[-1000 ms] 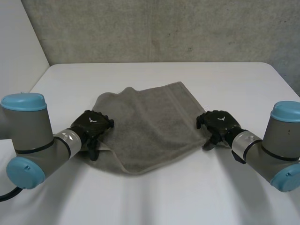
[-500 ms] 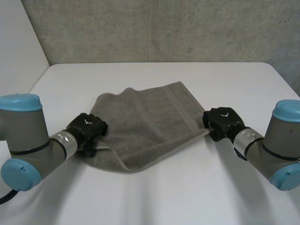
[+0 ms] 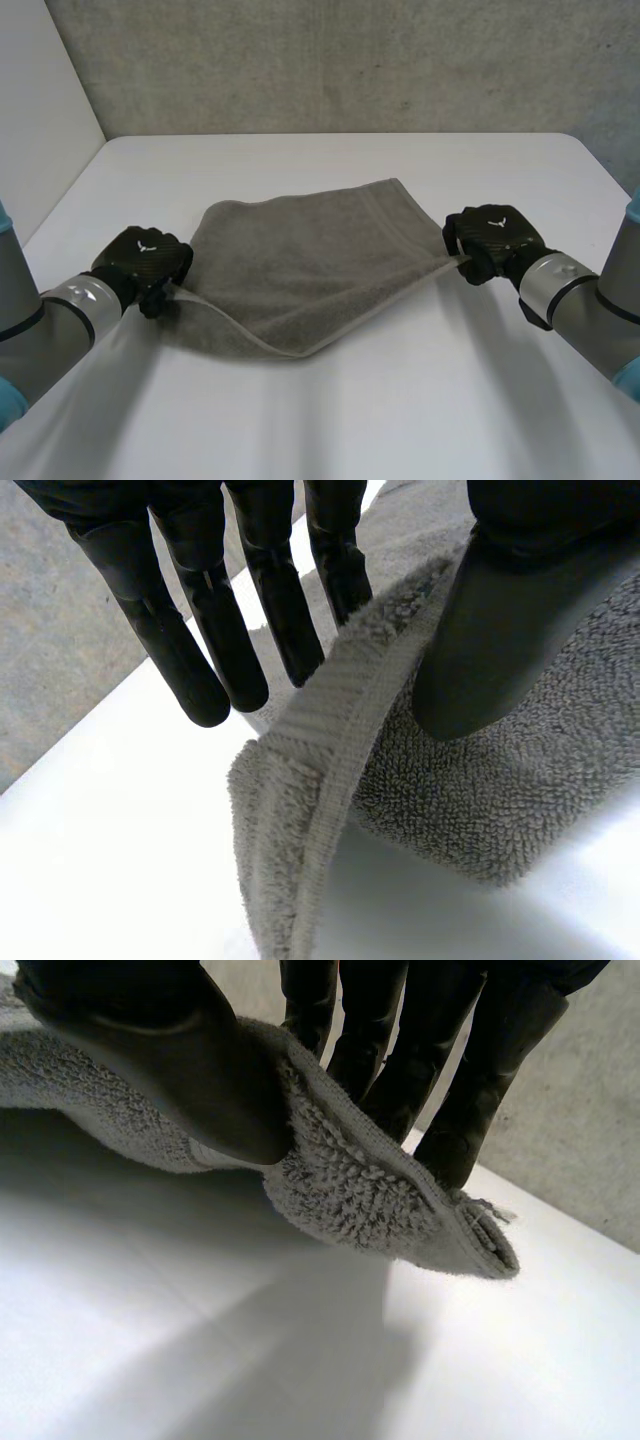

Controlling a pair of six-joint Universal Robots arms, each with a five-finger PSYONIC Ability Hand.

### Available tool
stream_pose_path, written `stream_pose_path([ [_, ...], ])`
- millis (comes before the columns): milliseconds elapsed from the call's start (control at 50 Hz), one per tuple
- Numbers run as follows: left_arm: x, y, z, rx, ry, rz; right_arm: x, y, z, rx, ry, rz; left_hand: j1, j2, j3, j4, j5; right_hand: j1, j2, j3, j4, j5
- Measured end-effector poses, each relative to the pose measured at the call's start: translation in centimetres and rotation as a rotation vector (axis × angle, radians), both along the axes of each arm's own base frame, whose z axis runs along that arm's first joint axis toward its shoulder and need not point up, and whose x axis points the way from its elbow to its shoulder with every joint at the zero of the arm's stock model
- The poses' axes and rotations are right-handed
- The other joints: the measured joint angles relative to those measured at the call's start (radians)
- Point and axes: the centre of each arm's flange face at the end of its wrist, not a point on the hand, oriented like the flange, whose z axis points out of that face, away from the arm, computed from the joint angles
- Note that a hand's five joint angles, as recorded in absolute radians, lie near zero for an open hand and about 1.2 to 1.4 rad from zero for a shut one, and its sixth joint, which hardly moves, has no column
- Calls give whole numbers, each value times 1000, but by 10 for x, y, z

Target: Fold the towel.

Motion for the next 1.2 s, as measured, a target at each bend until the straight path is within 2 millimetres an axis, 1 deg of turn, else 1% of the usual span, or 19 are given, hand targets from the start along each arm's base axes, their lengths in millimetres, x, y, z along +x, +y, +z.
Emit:
stream_pose_path([
  [100,2,11,-3,18,0,-3,-1,6,5,4,-3,6,-45,-45,-52,-45,-48,0,0,2,0,0],
  [180,6,15,-10,36,-5,5,-2,9,4,20,0,14,-144,-142,-148,-143,-143,0,0,2,0,0],
  [240,9,16,-16,47,-9,16,-2,11,2,32,4,19,-165,-164,-170,-163,-166,0,0,2,0,0],
  [280,11,16,-19,48,-10,21,-2,12,0,38,7,21,-204,-202,-209,-201,-201,0,0,2,0,0],
  [340,13,15,-23,49,-11,27,-2,13,-2,46,9,24,-347,-345,-352,-337,-338,0,0,2,0,0],
  [400,13,12,-27,44,-12,29,-1,14,-3,53,11,26,-557,-556,-570,-563,-560,0,0,2,0,0],
  [440,13,11,-29,39,-11,29,-1,14,-4,55,11,27,-624,-623,-638,-628,-638,0,0,2,0,0],
  [480,12,9,-31,32,-10,29,-1,14,-4,57,11,27,-661,-659,-672,-654,-678,0,0,2,0,0],
  [600,12,6,-33,13,-7,29,-2,15,-5,62,12,29,-662,-661,-674,-654,-682,0,0,2,0,0],
  [660,11,5,-33,6,-5,28,-2,16,-6,65,13,30,-617,-624,-629,-623,-625,0,0,2,0,0],
  [720,11,5,-34,4,-4,28,-2,17,-7,68,13,31,-462,-462,-481,-472,-477,0,0,2,0,0],
  [760,11,4,-34,2,-2,29,-2,17,-7,68,14,31,-151,-167,-167,-149,-173,0,0,2,0,0],
  [780,11,4,-34,0,-1,29,-2,17,-7,69,14,31,-105,-107,-106,-87,-113,0,0,2,0,0],
  [820,11,3,-33,-7,2,30,-2,17,-7,69,14,31,102,99,98,113,90,0,0,2,0,0],
  [860,10,1,-32,-18,5,30,-2,17,-7,68,14,31,140,147,156,162,149,0,0,2,0,0],
  [1020,10,-6,-29,-82,20,27,-2,16,-5,63,12,27,140,152,173,164,166,0,0,2,0,0],
  [1100,12,-7,-22,-106,39,6,-2,16,2,56,9,30,140,152,175,164,166,0,0,2,0,0],
  [1160,18,-7,-2,-158,72,-10,-4,17,25,33,0,38,140,156,177,164,166,0,0,2,0,0],
  [1200,21,-6,16,-199,102,-14,-7,17,42,15,-8,42,140,156,178,164,166,0,0,2,0,0],
])
